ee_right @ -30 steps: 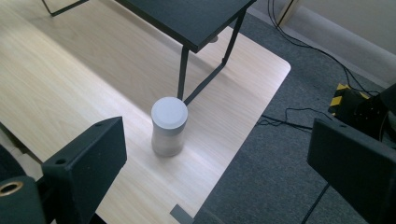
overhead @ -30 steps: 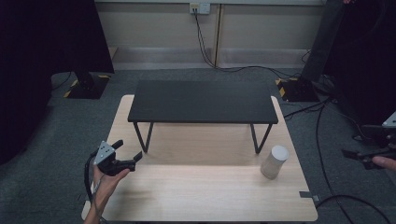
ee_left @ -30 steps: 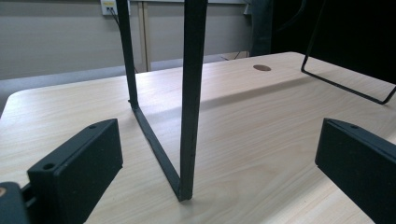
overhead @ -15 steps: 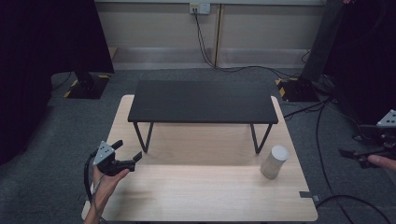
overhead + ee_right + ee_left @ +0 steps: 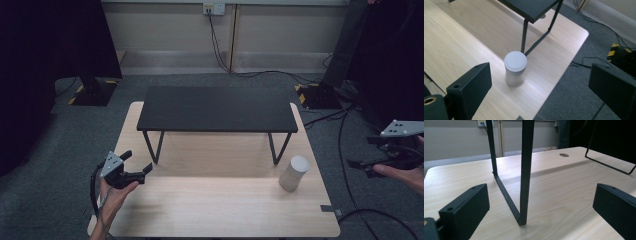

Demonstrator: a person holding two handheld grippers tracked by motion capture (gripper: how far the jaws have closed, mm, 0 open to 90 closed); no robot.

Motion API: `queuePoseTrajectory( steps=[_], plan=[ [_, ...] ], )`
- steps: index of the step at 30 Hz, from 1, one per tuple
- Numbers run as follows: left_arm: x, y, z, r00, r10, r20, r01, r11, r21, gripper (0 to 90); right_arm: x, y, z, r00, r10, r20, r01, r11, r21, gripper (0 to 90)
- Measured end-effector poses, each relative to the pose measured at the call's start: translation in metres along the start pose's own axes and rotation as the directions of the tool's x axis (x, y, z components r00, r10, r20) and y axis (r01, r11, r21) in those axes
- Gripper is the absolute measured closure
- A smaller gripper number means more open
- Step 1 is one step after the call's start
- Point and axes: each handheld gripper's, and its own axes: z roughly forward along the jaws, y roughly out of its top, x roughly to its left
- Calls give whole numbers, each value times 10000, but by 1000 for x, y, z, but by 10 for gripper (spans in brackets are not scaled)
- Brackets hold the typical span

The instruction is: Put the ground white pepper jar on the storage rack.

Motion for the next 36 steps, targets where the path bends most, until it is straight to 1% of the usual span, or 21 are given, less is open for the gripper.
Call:
queuePoseTrajectory(
  steps=[1, 4, 5, 7, 9, 10, 11, 12, 13, 17, 18, 20, 22, 23, 25, 27, 29, 30, 33, 34, 36],
  plan=[
    [0, 0, 0, 10000, 19, 20, -19, 10000, 47, 0, 1, -1, 10, 9999, -139, 17, 139, 9999, 96, 46],
    [0, 0, 1, 10000, 34, 28, -34, 10000, 81, 0, 2, -1, 26, 9998, -171, -70, 173, 9995, 273, 47],
    [0, 0, 1, 10000, 38, 39, -38, 10000, 76, 0, 2, -1, 26, 9998, -171, -70, 173, 9995, 273, 47],
    [0, 1, 0, 10000, 46, 19, -46, 10000, 81, 0, 1, -2, 36, 9996, -134, -233, 142, 9993, 355, 48],
    [0, 0, 1, 10000, 34, 29, -35, 10000, 72, 0, 1, -2, 46, 9994, -218, -265, 231, 9986, 473, 48],
    [0, 0, 1, 10000, 46, 39, -46, 10000, 88, 0, 0, -3, 54, 9991, -161, -385, 182, 9983, 551, 48],
    [0, 0, 1, 10000, 46, 39, -46, 10000, 88, 0, 0, -3, 54, 9991, -161, -385, 182, 9983, 551, 48],
    [0, 0, 1, 10000, 66, 47, -66, 9999, 91, 0, 0, -3, 64, 9988, -160, -470, 193, 9974, 697, 49],
    [0, 0, 1, 10000, 66, 47, -66, 9999, 91, 0, 0, -3, 64, 9988, -160, -470, 193, 9974, 697, 49],
    [0, 1, 2, 10000, 65, 53, -65, 9999, 135, 0, 0, -4, 85, 9978, -196, -632, 250, 9961, 852, 50],
    [0, 1, 1, 9999, 109, 27, -109, 9998, 139, 0, -1, -5, 95, 9967, -131, -800, 201, 9960, 870, 51],
    [1, 1, 1, 9999, 90, 50, -90, 9999, 118, 0, 1, -4, 105, 9962, -232, -836, 315, 9946, 991, 52],
    [0, 1, 1, 9999, 109, 41, -110, 9999, 132, 0, 1, -4, 109, 9960, -239, -858, 329, 9939, 1055, 52],
    [0, 1, 1, 10000, 87, 46, -88, 9999, 113, 1, 1, -4, 120, 9948, -249, -984, 357, 9934, 1092, 51],
    [0, 1, 1, 10000, 90, 39, -90, 9999, 120, 1, 1, -5, 124, 9943, -216, -1046, 333, 9932, 1116, 52],
    [1, 1, 1, 9999, 89, 48, -90, 9999, 118, 0, 3, -4, 138, 9931, -277, -1137, 416, 9917, 1217, 53],
    [1, 1, 1, 9999, 128, 59, -129, 9998, 139, 1, 3, -4, 146, 9921, -274, -1226, 434, 9906, 1297, 54],
    [1, 1, 1, 9999, 128, 59, -129, 9998, 139, 1, 3, -4, 146, 9921, -274, -1226, 434, 9906, 1297, 54],
    [-1, 2, 0, 9998, 177, 24, -177, 9997, 158, 1, 3, -5, 163, 9907, -261, -1338, 445, 9896, 1365, 57],
    [-1, 2, 0, 9998, 177, 24, -177, 9997, 158, 1, 3, -5, 163, 9907, -261, -1338, 445, 9896, 1365, 57],
    [0, 2, 0, 9998, 190, 19, -190, 9997, 166, 1, 5, -5, 174, 9906, -332, -1326, 540, 9862, 1562, 58]
  ],
)
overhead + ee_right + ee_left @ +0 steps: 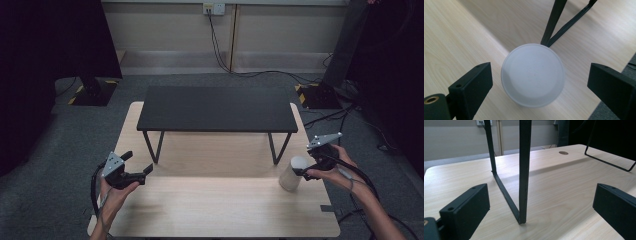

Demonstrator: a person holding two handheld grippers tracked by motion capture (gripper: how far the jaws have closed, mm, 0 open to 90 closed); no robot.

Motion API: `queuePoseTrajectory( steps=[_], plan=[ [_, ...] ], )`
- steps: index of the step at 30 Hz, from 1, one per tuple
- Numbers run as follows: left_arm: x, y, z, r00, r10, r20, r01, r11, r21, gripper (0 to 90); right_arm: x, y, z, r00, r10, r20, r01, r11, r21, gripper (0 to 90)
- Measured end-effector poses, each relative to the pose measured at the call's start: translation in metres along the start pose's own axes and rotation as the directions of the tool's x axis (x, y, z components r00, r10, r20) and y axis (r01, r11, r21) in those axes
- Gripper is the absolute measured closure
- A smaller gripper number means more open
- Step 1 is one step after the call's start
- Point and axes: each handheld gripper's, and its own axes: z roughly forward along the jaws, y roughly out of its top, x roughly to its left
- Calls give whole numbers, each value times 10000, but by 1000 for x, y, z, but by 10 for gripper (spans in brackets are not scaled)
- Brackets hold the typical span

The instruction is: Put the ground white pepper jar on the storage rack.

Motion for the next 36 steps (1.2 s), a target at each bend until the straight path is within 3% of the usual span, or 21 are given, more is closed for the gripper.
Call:
queuePoseTrajectory(
  steps=[6, 12, 15, 17, 18, 19, 22, 36],
  plan=[
    [0, -1, 0, 10000, -59, 0, 59, 10000, -29, 1, -3, 1, 18, 9998, 17, -197, -12, 9997, 241, 70],
    [0, -1, 0, 10000, -53, -10, 53, 10000, -35, 1, -6, 1, 22, 9997, 92, -230, -84, 9994, 346, 97],
    [0, -1, 0, 10000, -40, -13, 40, 10000, -32, 2, -7, 2, 23, 9995, 38, -320, -24, 9991, 432, 136],
    [0, -1, 0, 10000, -59, -31, 59, 10000, -46, 2, -8, 4, 25, 9990, -142, -426, 170, 9976, 665, 219],
    [0, -1, 0, 10000, -59, -31, 59, 10000, -46, 1, -8, 4, 25, 9990, -142, -426, 170, 9976, 665, 219],
    [0, -1, 0, 10000, -73, -30, 72, 10000, -54, 1, -9, 6, 26, 9983, -247, -528, 288, 9965, 784, 289],
    [0, -1, 0, 10000, -82, -27, 81, 10000, -51, 1, -10, 6, 26, 9974, -302, -658, 350, 9967, 731, 340],
    [0, -1, 1, 10000, -78, -37, 78, 10000, -40, 2, -2, 12, 18, 9996, -181, -225, 198, 9968, 779, 343]
  ],
)
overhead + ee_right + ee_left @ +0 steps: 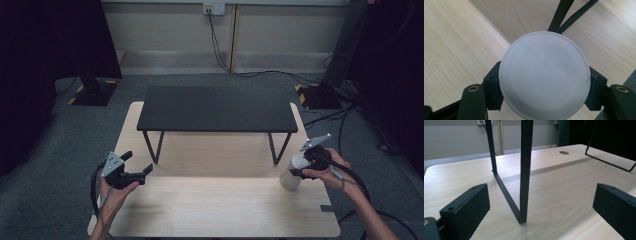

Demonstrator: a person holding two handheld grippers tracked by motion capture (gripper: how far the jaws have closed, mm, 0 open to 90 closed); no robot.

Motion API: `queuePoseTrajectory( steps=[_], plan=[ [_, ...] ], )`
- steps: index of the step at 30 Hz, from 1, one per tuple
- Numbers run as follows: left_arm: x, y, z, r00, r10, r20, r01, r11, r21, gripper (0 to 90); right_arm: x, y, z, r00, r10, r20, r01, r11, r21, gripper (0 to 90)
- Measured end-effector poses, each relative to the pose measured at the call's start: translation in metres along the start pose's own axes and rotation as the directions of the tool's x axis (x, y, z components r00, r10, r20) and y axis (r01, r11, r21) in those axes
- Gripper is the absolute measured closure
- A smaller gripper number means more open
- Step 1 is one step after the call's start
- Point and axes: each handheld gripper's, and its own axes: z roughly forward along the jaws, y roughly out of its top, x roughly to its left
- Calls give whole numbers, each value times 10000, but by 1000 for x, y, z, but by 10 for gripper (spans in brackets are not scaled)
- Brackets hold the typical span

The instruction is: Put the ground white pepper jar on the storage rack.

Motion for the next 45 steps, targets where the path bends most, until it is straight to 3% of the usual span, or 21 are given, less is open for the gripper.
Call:
queuePoseTrajectory(
  steps=[6, 12, 15, 16, 17, 19, 25, 26, 35, 38, 43, 45],
  plan=[
    [1, 0, -1, 10000, -36, -70, 36, 10000, -9, 0, 5, 12, -30, 9998, 181, 22, -181, 9995, -254, 343],
    [0, 0, -2, 10000, -25, -85, 25, 10000, -63, 0, 25, 45, -84, 9989, 389, 255, -382, 9989, -289, 343],
    [0, 0, -2, 9999, -58, -87, 57, 9999, -95, 0, 27, 52, -97, 9988, 428, 221, -418, 9982, -429, 343],
    [0, 0, -2, 9999, -50, -92, 49, 9999, -89, 0, 30, 61, -112, 9992, 334, 200, -322, 9980, -543, 343],
    [0, 0, -3, 10000, -37, -91, 36, 9999, -93, 0, 30, 61, -112, 9992, 334, 200, -322, 9980, -543, 343],
    [0, 0, -3, 9999, -44, -106, 43, 9999, -108, 0, 36, 77, -130, 9995, 220, 235, -206, 9980, -591, 343],
    [1, 0, -3, 9999, -50, -116, 48, 9999, -95, 1, 43, 109, -154, 9991, -95, 410, 112, 9991, -414, 344],
    [1, 0, -3, 9999, -35, -118, 34, 9999, -96, 1, 46, 121, -161, 9991, -67, 410, 83, 9992, -395, 343],
    [1, 0, -3, 9999, -34, -97, 33, 10000, -77, 1, 35, 160, -167, 9995, 16, 309, 2, 9984, -558, 343],
    [2, -1, -1, 9999, -63, -88, 63, 10000, 1, 1, 25, 180, -159, 9979, 187, 614, -146, 9976, -679, 343],
    [2, 0, -1, 9999, -63, -93, 63, 10000, 50, 2, 11, 197, -148, 9950, 545, 838, -479, 9957, -795, 343],
    [2, 0, -1, 10000, -26, -94, 27, 10000, 58, 2, 0, 211, -136, 9918, 693, 1071, -595, 9940, -918, 343]
  ],
)
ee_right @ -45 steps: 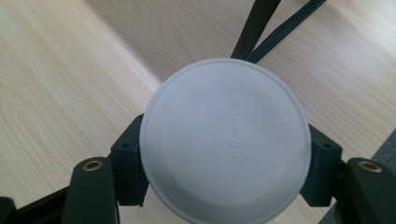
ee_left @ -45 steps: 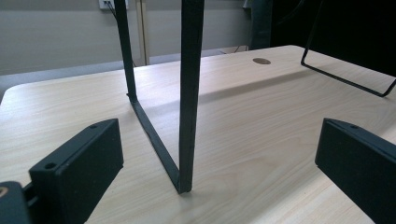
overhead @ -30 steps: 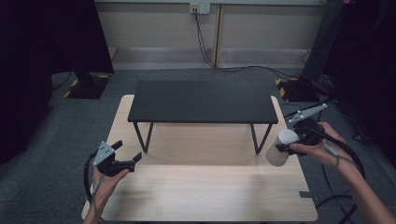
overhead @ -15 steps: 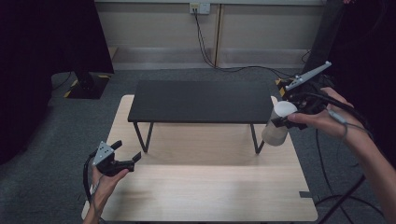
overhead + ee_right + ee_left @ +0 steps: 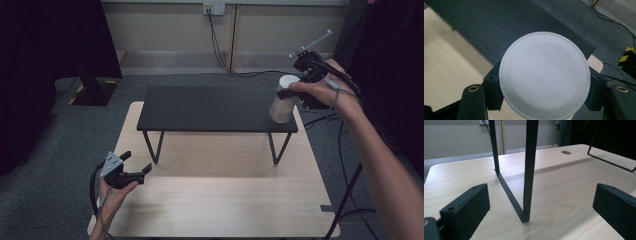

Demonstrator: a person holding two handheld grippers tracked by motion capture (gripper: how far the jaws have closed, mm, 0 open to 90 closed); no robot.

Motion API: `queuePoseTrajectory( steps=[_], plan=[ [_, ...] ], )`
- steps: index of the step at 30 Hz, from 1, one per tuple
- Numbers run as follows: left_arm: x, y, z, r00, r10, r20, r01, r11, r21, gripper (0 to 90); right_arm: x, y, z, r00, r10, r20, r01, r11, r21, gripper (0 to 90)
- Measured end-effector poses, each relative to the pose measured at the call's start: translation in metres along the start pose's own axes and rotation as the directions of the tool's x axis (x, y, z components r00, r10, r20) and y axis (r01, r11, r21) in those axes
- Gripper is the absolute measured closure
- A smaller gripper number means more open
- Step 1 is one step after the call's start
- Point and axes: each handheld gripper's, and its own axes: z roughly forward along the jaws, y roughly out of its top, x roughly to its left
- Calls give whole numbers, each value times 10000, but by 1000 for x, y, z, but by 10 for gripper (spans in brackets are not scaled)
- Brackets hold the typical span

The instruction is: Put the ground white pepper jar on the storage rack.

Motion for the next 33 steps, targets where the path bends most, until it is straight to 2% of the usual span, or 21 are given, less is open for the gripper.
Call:
queuePoseTrajectory(
  steps=[2, 3, 4, 6, 7, 8, 14, 15, 17, 24, 33],
  plan=[
    [0, 0, 0, 10000, -13, 10, 13, 10000, 57, 2, -2, 4, 4, 10000, 41, 85, -41, 10000, -22, 343],
    [0, 0, 1, 10000, -41, 37, 41, 10000, 50, 2, -7, 11, 13, 9996, 122, 251, -119, 9999, -85, 343],
    [0, 0, 1, 10000, -41, 37, 41, 10000, 50, 2, -7, 11, 13, 9996, 122, 251, -119, 9999, -85, 343],
    [0, -1, 0, 10000, -20, 4, 20, 10000, 50, 2, -15, 20, 26, 9982, 408, 443, -401, 9990, -173, 343],
    [0, -1, 0, 10000, -87, -5, 87, 10000, 23, 2, -15, 20, 26, 9982, 408, 443, -401, 9990, -173, 343],
    [1, -1, -1, 9999, -97, -26, 97, 9999, 47, 2, -21, 28, 35, 9972, 483, 567, -476, 9988, -136, 343],
    [1, -2, 0, 9999, -119, -60, 120, 9999, 45, 2, -37, 41, 52, 9948, 828, 593, -822, 9965, -119, 343],
    [1, -2, 1, 9999, -123, -57, 123, 9999, 51, 2, -42, 45, 59, 9935, 920, 668, -910, 9957, -182, 343],
    [2, -3, 0, 9998, -168, -66, 168, 9999, 21, 2, -44, 50, 65, 9920, 973, 808, -968, 9953, -104, 343],
    [2, -4, -2, 9998, -160, -117, 160, 9999, 5, 3, -51, 55, 81, 9894, 1129, 914, -1145, 9933, 126, 344],
    [2, -4, -2, 9999, -160, -48, 160, 9999, 5, 4, -57, 52, 85, 9899, 1219, 726, -1228, 9924, 83, 342]
  ],
)
